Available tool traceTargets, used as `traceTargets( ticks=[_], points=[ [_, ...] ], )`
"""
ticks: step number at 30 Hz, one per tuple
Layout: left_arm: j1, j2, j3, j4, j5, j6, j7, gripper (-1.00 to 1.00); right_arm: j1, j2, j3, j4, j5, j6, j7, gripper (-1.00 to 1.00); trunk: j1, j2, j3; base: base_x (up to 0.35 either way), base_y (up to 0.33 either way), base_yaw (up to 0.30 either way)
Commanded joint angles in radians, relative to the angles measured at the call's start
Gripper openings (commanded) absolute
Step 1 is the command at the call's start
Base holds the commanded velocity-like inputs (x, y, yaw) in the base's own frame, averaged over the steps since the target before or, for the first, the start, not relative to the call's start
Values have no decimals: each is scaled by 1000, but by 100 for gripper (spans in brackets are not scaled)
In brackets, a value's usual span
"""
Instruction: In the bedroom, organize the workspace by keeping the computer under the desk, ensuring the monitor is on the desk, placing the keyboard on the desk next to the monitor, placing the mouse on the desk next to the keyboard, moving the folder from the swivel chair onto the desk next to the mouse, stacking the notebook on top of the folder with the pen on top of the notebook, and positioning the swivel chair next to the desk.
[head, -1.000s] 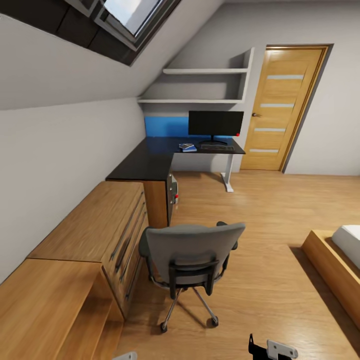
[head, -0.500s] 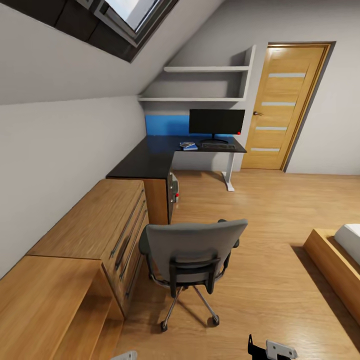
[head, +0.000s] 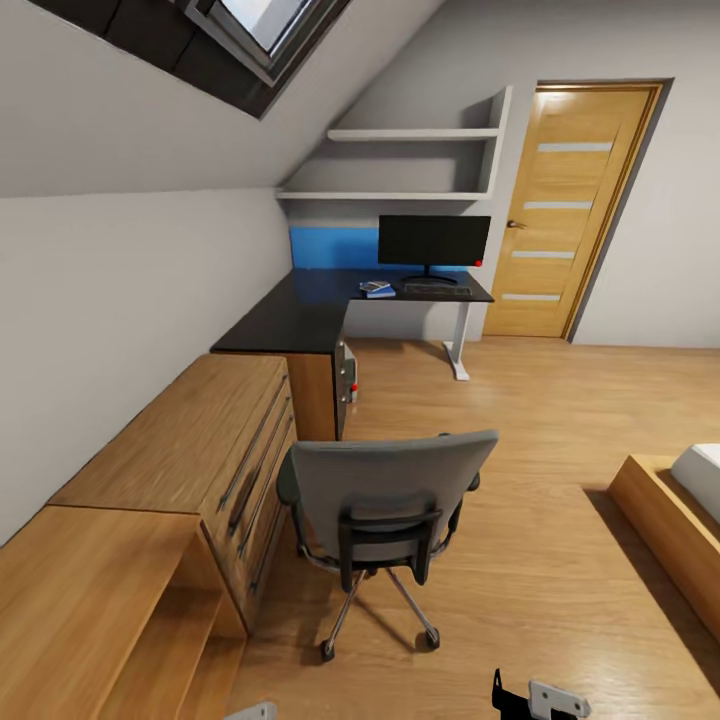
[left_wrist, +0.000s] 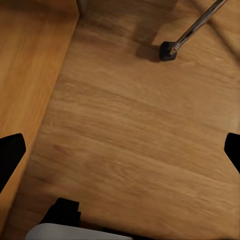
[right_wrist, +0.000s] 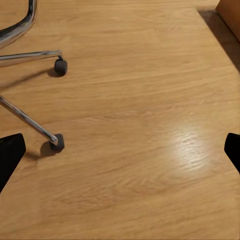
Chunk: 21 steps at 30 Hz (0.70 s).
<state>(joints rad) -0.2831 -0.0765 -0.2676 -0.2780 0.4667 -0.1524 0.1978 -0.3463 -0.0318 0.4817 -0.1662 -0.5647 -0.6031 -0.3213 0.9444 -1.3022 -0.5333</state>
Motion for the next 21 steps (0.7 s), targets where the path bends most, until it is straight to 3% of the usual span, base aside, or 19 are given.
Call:
traceTargets(
  ticks=[1,21],
  points=[
    [-1,0,-9,0,7,-4,6,100,0,0,8,-1,-3,0,-8,100,4,-8,-4,0,0,0],
    [-1,-14,-10,0,4,-4,6,100,0,1,9,-1,-1,0,-7,100,81,-148,-61,0,0,-68]
  ],
)
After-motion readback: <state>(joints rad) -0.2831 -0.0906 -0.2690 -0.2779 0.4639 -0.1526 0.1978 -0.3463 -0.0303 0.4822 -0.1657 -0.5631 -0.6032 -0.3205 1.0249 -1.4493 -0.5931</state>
